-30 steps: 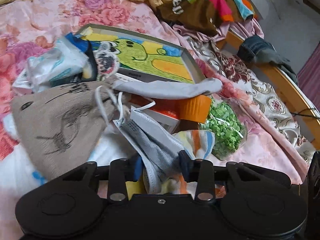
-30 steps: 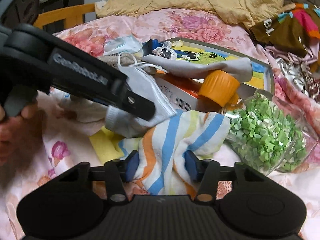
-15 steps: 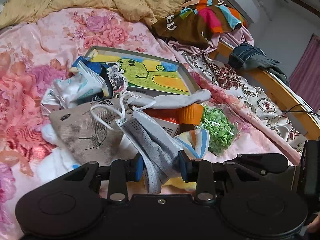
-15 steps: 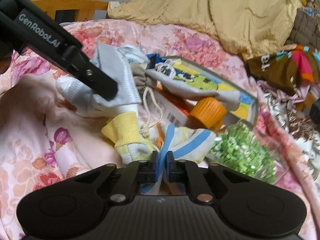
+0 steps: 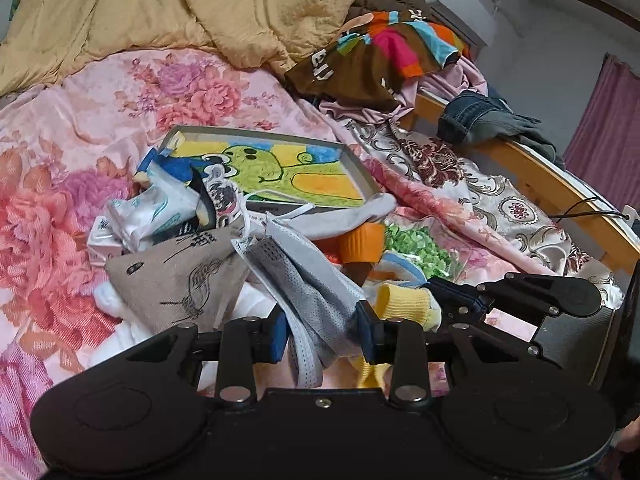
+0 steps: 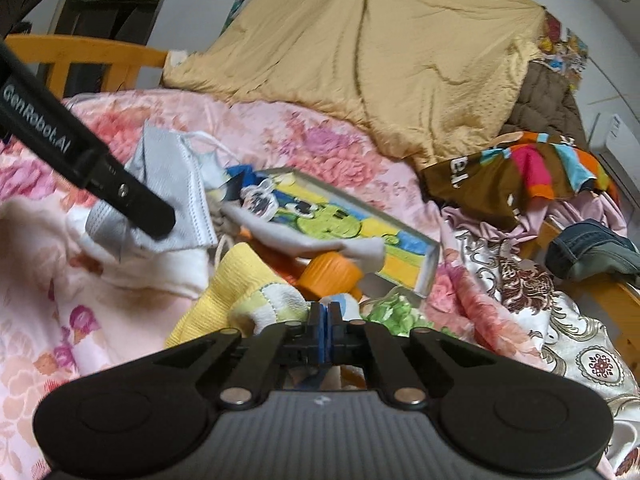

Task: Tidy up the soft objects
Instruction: 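Carry the mask and towel with both tools over the cartoon tray, then open both tools to drop the mask and towel into the tray, then withdraw both tools from the tray back toward the pile, then grasp the beige drawstring pouch with the left tool while the right tool grasps the white cloth, then lift the pouch and white cloth with both tools toward the tray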

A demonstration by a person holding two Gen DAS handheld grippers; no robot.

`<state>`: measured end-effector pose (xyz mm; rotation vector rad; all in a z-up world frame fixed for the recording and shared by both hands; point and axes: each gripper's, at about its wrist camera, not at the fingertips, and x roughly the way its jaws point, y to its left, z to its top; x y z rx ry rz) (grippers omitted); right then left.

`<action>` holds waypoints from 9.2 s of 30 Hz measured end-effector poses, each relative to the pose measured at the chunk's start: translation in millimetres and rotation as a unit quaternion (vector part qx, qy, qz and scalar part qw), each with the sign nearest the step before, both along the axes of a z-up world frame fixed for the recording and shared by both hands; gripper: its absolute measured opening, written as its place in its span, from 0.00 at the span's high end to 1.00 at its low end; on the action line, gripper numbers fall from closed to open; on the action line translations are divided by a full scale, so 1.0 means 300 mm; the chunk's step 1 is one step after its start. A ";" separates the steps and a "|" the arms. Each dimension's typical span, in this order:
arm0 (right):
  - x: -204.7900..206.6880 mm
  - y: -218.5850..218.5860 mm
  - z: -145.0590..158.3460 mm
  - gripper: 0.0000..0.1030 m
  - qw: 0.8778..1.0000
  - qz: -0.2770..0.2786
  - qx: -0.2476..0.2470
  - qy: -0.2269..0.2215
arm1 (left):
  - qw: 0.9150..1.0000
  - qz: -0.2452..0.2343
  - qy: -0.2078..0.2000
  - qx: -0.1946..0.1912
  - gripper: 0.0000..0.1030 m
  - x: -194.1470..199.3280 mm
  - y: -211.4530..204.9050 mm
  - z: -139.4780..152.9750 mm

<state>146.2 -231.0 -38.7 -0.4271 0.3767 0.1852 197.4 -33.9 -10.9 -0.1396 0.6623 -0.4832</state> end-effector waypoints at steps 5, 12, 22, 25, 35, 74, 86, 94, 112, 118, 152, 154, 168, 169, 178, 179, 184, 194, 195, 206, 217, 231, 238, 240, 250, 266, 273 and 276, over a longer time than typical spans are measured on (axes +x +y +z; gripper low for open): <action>-0.007 -0.019 0.024 0.99 1.000 0.002 0.014 -0.019 | 1.000 -0.003 -0.004 -0.002 0.64 -0.001 -0.006 0.011; -0.016 -0.008 0.022 0.99 1.000 0.015 0.006 -0.026 | 1.000 -0.005 -0.006 -0.003 0.64 0.004 -0.005 0.017; -0.023 0.002 0.016 0.99 0.999 0.017 -0.006 -0.038 | 1.000 -0.001 -0.003 -0.006 0.64 0.008 0.001 0.001; -0.029 0.008 0.021 0.99 0.998 0.017 -0.018 -0.058 | 1.000 -0.001 -0.006 -0.005 0.64 0.009 0.001 0.006; 0.022 -0.005 0.099 0.99 0.989 -0.008 -0.033 -0.143 | 0.999 -0.009 -0.038 -0.016 0.64 0.095 -0.035 0.084; 0.837 -0.239 -0.041 0.88 0.967 -0.117 0.208 0.090 | 0.995 0.050 0.079 0.033 0.62 0.925 -0.234 -0.152; 0.772 -0.286 -0.009 0.42 0.961 -0.133 0.234 0.064 | 0.992 0.083 0.071 0.063 0.33 0.869 -0.233 -0.098; 0.663 -0.286 0.072 0.15 0.961 -0.129 0.244 0.015 | 0.992 0.108 0.020 0.056 0.14 0.737 -0.195 -0.011; 0.342 -0.244 0.163 0.00 0.966 -0.141 0.206 -0.069 | 0.986 0.130 -0.106 0.004 0.01 0.343 -0.082 0.144; 0.223 -0.202 0.154 0.00 0.962 -0.144 0.217 -0.076 | 0.983 0.139 -0.117 0.017 0.01 0.206 -0.030 0.136; -0.072 0.111 -0.011 0.00 0.986 -0.043 0.159 -0.010 | 0.989 0.057 -0.081 0.111 0.01 -0.114 0.209 0.046; -0.063 0.125 -0.024 0.00 0.988 -0.034 0.153 0.002 | 0.989 0.054 -0.075 0.114 0.01 -0.105 0.216 0.032; 0.005 0.208 -0.115 0.00 0.985 0.029 0.150 0.078 | 0.991 0.046 -0.052 0.116 0.01 -0.020 0.282 -0.042; 0.010 0.213 -0.120 0.00 0.985 0.032 0.152 0.081 | 0.991 0.044 -0.053 0.116 0.01 -0.015 0.284 -0.046; 0.059 0.234 -0.163 0.00 0.981 0.034 0.156 0.106 | 0.993 0.044 -0.052 0.100 0.01 0.039 0.284 -0.062; 0.062 0.232 -0.164 0.00 0.981 0.034 0.157 0.108 | 0.993 0.048 -0.050 0.094 0.01 0.045 0.287 -0.066; 0.073 0.231 -0.171 0.00 0.980 0.034 0.164 0.108 | 0.995 0.061 -0.046 0.071 0.01 0.069 0.302 -0.071; 0.084 0.239 -0.179 0.00 0.981 0.040 0.164 0.095 | 0.995 0.051 -0.067 0.049 0.01 0.120 0.279 -0.046; 0.087 0.237 -0.181 0.00 0.981 0.040 0.164 0.096 | 0.996 0.043 -0.065 0.048 0.01 0.129 0.273 -0.045; 0.201 0.219 -0.196 0.00 0.970 0.065 0.206 0.115 | 0.997 0.002 -0.026 0.068 0.03 0.270 0.204 -0.098; 0.295 0.223 -0.228 0.00 0.960 0.093 0.225 0.137 | 0.997 -0.031 0.010 0.064 0.47 0.345 0.206 -0.123; 0.335 0.250 -0.255 0.00 0.951 0.129 0.227 0.167 | 0.997 -0.028 0.064 0.011 0.76 0.383 0.270 -0.138; 0.319 0.291 -0.263 0.02 0.957 0.138 0.201 0.161 | 0.997 -0.023 0.076 0.005 0.72 0.381 0.259 -0.136; 0.316 0.295 -0.266 0.04 0.957 0.138 0.197 0.163 | 0.997 -0.022 0.077 0.003 0.61 0.380 0.257 -0.137; 0.298 0.310 -0.270 0.15 0.964 0.124 0.181 0.153 | 0.996 -0.037 0.068 0.033 0.60 0.362 0.222 -0.146; 0.275 0.354 -0.259 0.46 0.975 0.116 0.111 0.154 | 0.996 0.029 0.080 -0.016 0.88 0.333 0.263 -0.099; 0.222 0.372 -0.237 0.75 0.982 0.113 0.079 0.131 | 0.995 0.065 0.058 -0.040 0.91 0.254 0.282 -0.056; 0.199 0.361 -0.220 0.76 0.983 0.111 0.081 0.124 | 0.994 0.083 0.041 -0.049 0.92 0.200 0.292 -0.047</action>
